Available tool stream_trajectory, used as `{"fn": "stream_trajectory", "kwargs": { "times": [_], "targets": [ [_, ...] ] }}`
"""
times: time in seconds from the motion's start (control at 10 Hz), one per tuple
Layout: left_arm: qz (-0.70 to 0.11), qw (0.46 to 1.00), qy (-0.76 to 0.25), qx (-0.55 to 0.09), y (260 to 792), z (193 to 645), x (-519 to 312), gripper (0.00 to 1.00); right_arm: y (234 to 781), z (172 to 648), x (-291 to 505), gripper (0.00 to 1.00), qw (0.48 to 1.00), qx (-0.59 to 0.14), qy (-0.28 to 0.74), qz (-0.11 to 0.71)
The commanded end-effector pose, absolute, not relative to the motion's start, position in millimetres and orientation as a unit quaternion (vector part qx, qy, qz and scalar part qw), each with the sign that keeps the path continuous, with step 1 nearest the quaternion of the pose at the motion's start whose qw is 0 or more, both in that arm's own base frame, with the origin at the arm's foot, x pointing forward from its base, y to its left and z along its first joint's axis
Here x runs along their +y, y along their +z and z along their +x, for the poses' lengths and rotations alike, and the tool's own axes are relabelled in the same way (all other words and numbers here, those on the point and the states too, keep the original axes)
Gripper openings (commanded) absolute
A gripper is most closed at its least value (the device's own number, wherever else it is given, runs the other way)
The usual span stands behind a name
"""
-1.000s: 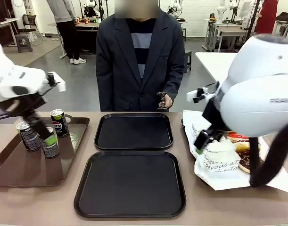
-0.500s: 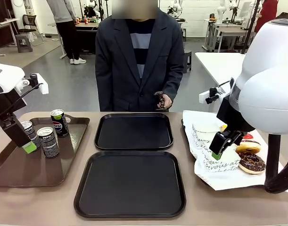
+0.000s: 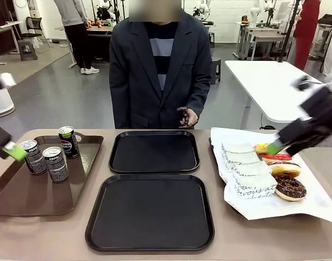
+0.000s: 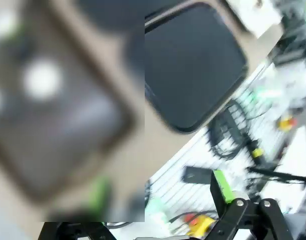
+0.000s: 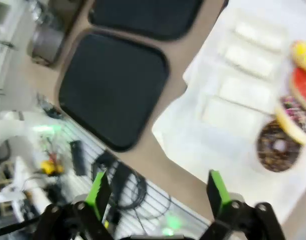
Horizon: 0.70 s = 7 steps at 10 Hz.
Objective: Set up donuts and drinks on trays.
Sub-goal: Pick up one Pepsi coke and place it on the Flat Tray.
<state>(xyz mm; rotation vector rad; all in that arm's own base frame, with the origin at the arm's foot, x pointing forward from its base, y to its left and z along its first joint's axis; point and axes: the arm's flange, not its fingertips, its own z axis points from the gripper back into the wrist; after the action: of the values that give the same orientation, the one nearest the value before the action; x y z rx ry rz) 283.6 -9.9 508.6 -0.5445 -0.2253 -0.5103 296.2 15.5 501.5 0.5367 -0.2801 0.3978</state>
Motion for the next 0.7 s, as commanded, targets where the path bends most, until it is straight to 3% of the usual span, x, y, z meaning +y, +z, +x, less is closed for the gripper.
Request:
{"fn": "stream_trajectory", "kwargs": {
  "times": [0.0,0.2,0.6],
  "targets": [
    [-0.426,0.882,-0.143,-0.142,508,292,39,1.0,484,283,-69,1.0,0.851,-0.186,0.1,0.48],
    [-0.488,0.852,-0.094,-0.166,509,291,80,1.0,470,278,-136,1.0,0.779,-0.192,0.066,0.593],
    [-0.507,0.845,-0.006,-0.167,486,288,149,1.0,432,264,-221,1.0,0.747,-0.217,-0.067,0.625]
  ]
}}
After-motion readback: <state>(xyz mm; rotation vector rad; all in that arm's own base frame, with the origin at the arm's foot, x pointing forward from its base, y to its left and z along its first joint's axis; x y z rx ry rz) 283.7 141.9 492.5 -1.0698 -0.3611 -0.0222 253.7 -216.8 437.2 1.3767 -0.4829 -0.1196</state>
